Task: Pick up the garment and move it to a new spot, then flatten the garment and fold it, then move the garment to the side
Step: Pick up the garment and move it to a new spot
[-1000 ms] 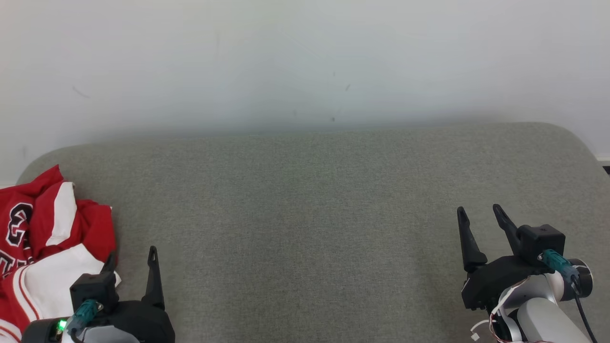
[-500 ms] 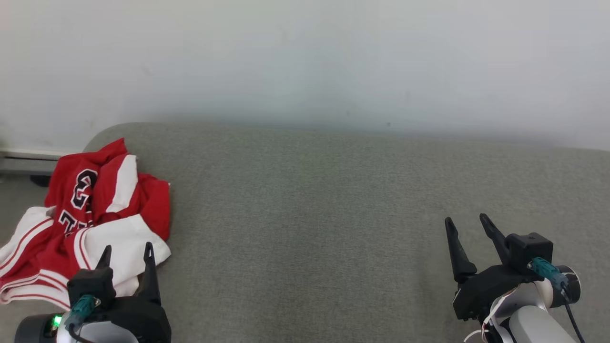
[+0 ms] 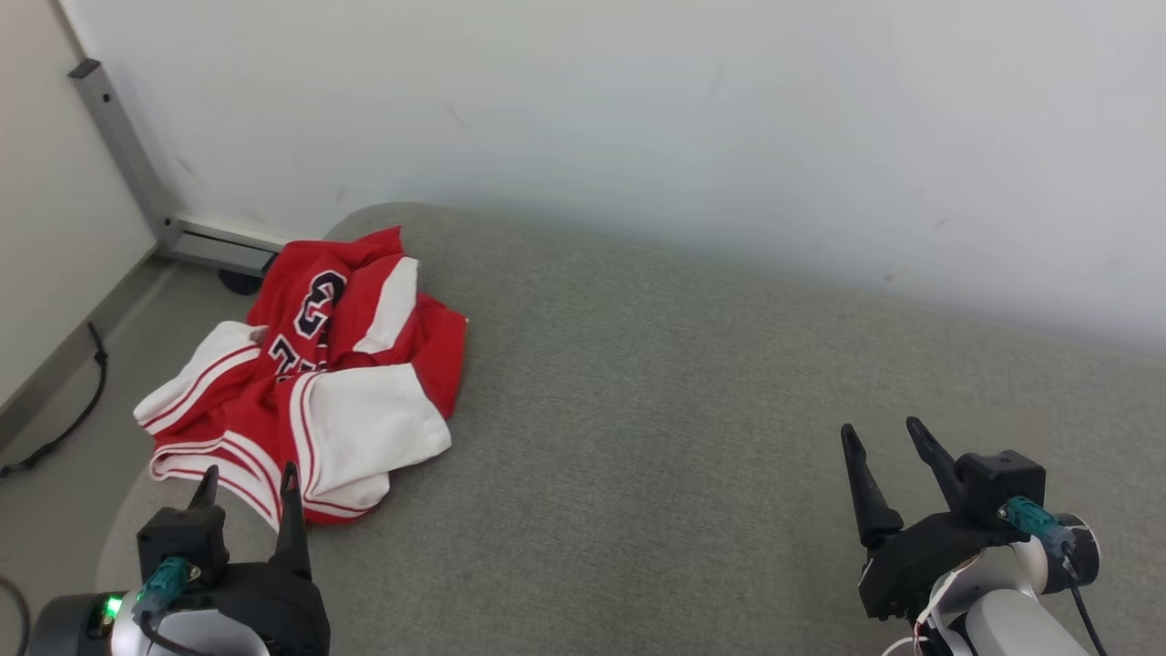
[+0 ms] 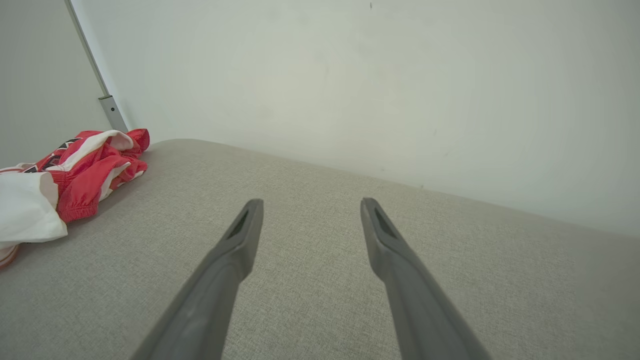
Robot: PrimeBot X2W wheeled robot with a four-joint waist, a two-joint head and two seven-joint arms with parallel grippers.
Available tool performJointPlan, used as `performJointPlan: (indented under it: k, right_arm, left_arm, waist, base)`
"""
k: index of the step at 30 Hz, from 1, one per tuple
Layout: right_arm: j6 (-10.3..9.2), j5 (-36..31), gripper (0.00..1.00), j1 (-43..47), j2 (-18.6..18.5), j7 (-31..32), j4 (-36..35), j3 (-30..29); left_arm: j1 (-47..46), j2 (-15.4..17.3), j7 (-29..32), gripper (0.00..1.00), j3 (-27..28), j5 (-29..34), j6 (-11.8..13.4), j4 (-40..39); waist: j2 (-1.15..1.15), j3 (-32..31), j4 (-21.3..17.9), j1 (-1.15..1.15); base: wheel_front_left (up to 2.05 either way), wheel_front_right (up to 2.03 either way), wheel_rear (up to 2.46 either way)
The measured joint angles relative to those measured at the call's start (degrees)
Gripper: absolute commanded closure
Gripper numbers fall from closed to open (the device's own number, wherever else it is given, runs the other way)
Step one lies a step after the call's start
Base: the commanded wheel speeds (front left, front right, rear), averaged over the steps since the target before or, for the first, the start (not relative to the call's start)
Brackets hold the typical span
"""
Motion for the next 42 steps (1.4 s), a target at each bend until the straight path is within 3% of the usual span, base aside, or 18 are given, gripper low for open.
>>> performJointPlan:
  k: [8, 15, 19, 21, 27, 32, 37, 42]
  right_arm:
    - [0.09, -0.01, 0.0, -0.49, 1.75, 0.03, 0.53, 1.72]
    - [0.32, -0.01, 0.0, -0.8, 1.76, 0.03, 1.52, 1.89]
    - [0.33, -0.1, 0.0, -0.85, 1.79, 0.12, 1.37, 2.33]
    - [0.33, -0.25, 0.0, -0.97, 1.74, 0.53, 1.19, 2.56]
    - [0.52, -1.16, 0.0, -1.86, 0.71, 1.7, -0.31, 3.45]
    - [0.64, -2.56, 0.0, -3.64, -1.0, 2.9, -2.32, 3.69]
    - [1.02, -3.7, 0.0, -5.09, -2.88, 4.2, -4.02, 3.85]
    - [1.34, -4.11, 0.0, -7.12, -5.32, 5.15, -5.22, 3.55]
  left_arm:
    - [0.25, 1.65, 0.31, 0.0, 1.57, -0.03, 0.01, -0.44]
    - [1.12, 1.6, 0.48, 0.0, 1.67, -0.68, -0.07, -0.52]
    - [0.71, 1.68, 0.89, 0.0, 2.04, -3.04, -2.31, -0.48]
    - [-1.25, 2.27, 1.75, 0.0, 2.05, -4.86, -4.72, 0.79]
    - [-16.31, 6.97, 5.47, 0.0, 2.96, -9.46, -11.92, 7.99]
    - [-24.27, 8.04, 9.47, 0.0, 4.91, -13.9, -12.23, 12.87]
    - [-30.61, 12.39, 14.45, 0.0, 3.14, -15.84, -12.67, 18.16]
    - [-34.78, 13.49, 19.9, 0.0, 2.04, -18.92, -12.68, 24.29]
  waist:
    - [0.0, -0.62, 5.39, 0.0]
    - [0.0, -1.04, 6.34, 0.0]
    - [0.0, -0.72, 5.73, -0.01]
    - [0.0, -0.28, 5.38, -0.01]
    - [0.0, 1.72, 3.88, 0.0]
    - [0.0, 4.09, 1.93, 0.0]
    - [0.0, 7.05, -0.5, 0.0]
    - [0.01, 10.05, -3.36, 0.01]
  base:
    - [0.0, 0.0, 0.0]
    - [0.0, 0.0, 0.0]
    - [0.0, 0.0, 0.0]
    - [0.0, 0.0, 0.0]
    - [0.0, 0.0, 0.0]
    - [0.0, 0.0, 0.0]
    - [0.0, 0.0, 0.0]
    - [0.0, 0.0, 0.0]
